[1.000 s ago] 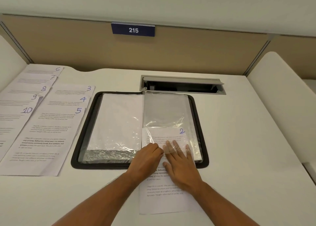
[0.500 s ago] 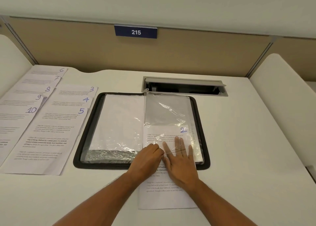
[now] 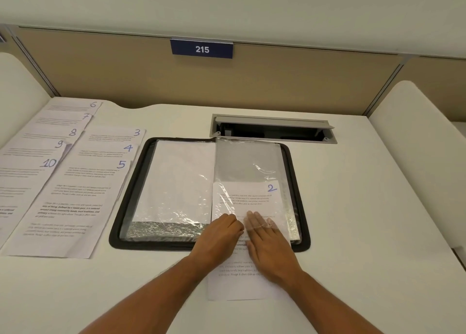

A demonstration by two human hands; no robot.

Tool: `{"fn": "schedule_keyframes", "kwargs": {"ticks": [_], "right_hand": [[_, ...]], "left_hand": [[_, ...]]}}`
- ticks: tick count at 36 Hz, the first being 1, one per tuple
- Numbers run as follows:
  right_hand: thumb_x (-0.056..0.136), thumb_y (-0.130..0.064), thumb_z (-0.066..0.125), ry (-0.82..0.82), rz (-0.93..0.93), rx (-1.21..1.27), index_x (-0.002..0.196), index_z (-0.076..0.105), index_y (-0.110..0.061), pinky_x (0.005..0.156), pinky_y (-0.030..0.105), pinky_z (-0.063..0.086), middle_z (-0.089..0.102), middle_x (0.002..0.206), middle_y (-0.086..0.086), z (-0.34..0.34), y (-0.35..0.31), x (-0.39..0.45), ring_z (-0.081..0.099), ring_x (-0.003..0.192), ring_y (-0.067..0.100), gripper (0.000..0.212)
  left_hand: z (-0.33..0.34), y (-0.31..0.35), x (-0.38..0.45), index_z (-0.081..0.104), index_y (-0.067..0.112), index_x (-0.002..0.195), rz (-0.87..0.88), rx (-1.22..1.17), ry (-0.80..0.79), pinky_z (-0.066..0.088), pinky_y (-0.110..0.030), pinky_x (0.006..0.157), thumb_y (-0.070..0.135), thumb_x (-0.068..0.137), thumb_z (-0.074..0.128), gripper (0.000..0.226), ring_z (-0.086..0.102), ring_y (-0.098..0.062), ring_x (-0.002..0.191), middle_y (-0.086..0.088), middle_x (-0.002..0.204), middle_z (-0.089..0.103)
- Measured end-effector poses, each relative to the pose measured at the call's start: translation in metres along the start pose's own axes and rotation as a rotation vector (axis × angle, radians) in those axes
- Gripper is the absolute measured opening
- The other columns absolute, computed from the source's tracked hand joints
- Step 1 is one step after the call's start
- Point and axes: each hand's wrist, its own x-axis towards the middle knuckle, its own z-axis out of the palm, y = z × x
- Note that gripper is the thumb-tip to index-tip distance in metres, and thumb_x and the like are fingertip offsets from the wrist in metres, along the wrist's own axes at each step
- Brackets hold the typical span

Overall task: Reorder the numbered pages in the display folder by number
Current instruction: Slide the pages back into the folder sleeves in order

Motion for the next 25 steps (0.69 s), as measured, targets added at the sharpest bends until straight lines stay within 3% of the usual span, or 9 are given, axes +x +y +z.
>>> {"fn": "schedule_keyframes", "kwargs": {"ticks": [4, 9, 13, 17, 21, 23, 25], "right_hand": [[0.102, -0.058, -0.008, -0.003, 0.032, 0.017, 0.164, -0.002, -0.026, 0.128, 0.036, -0.001, -0.009, 0.17, -0.011, -0.001, 0.001, 0.014, -0.013, 0.155, 0.006, 0.07], [0.106, -0.047, 0.013, 0.036, 0.065, -0.01, 0.164, 0.008, -0.022, 0.127, 0.039, 0.0, -0.001, 0.17, -0.005, 0.0, 0.0, 0.029, 0.0, 0.157, 0.015, 0.063], [0.11, -0.044, 0.022, 0.048, 0.099, 0.007, 0.163, 0.002, -0.023, 0.127, 0.038, -0.008, -0.009, 0.168, -0.007, -0.001, 0.0, 0.036, -0.01, 0.155, 0.013, 0.061], [0.109, -0.048, 0.02, 0.05, 0.098, 0.003, 0.164, 0.002, -0.022, 0.126, 0.036, -0.009, -0.005, 0.169, -0.004, 0.002, 0.003, 0.036, -0.005, 0.157, 0.016, 0.064], [0.106, -0.044, 0.02, 0.118, 0.093, 0.003, 0.162, 0.025, -0.015, 0.129, 0.037, 0.004, 0.02, 0.167, 0.001, -0.002, -0.002, 0.016, 0.016, 0.157, 0.018, 0.063], [0.105, -0.036, 0.031, 0.181, 0.06, -0.026, 0.153, 0.044, -0.009, 0.125, 0.041, 0.019, 0.04, 0.16, 0.007, -0.001, -0.007, 0.0, 0.033, 0.151, 0.022, 0.057], [0.103, -0.031, 0.038, 0.202, 0.014, -0.042, 0.149, 0.05, -0.007, 0.121, 0.043, 0.029, 0.047, 0.156, 0.009, 0.007, -0.009, -0.013, 0.039, 0.149, 0.023, 0.053]], "left_hand": [[0.002, -0.004, 0.0, 0.065, 0.018, 0.091, 0.016, 0.017, -0.006, 0.051, -0.034, 0.064, 0.018, 0.096, 0.062, 0.006, 0.054, -0.017, 0.078, 0.003, 0.087, 0.059], [0.002, -0.003, -0.001, 0.065, 0.018, 0.089, 0.02, 0.03, 0.008, 0.049, -0.033, 0.062, 0.02, 0.097, 0.059, 0.01, 0.053, -0.017, 0.076, 0.003, 0.085, 0.058], [-0.002, 0.001, 0.001, 0.065, 0.018, 0.087, 0.035, 0.016, 0.027, 0.046, -0.028, 0.06, 0.016, 0.093, 0.069, 0.007, 0.052, -0.015, 0.073, 0.003, 0.082, 0.057], [-0.002, 0.001, 0.001, 0.066, 0.019, 0.089, 0.031, 0.018, 0.015, 0.044, -0.025, 0.06, 0.019, 0.093, 0.069, 0.005, 0.053, -0.014, 0.074, 0.005, 0.083, 0.058], [0.0, 0.0, 0.0, 0.064, 0.02, 0.089, 0.017, 0.021, -0.006, 0.043, -0.025, 0.059, 0.02, 0.095, 0.066, 0.006, 0.053, -0.014, 0.076, 0.005, 0.086, 0.057], [0.001, 0.001, -0.001, 0.063, 0.02, 0.09, 0.008, 0.015, -0.012, 0.043, -0.025, 0.059, 0.02, 0.095, 0.065, 0.005, 0.053, -0.013, 0.076, 0.005, 0.087, 0.058], [0.004, 0.0, -0.002, 0.062, 0.02, 0.091, -0.006, 0.004, -0.015, 0.046, -0.027, 0.06, 0.02, 0.097, 0.06, 0.007, 0.052, -0.014, 0.077, 0.005, 0.088, 0.057]]}}
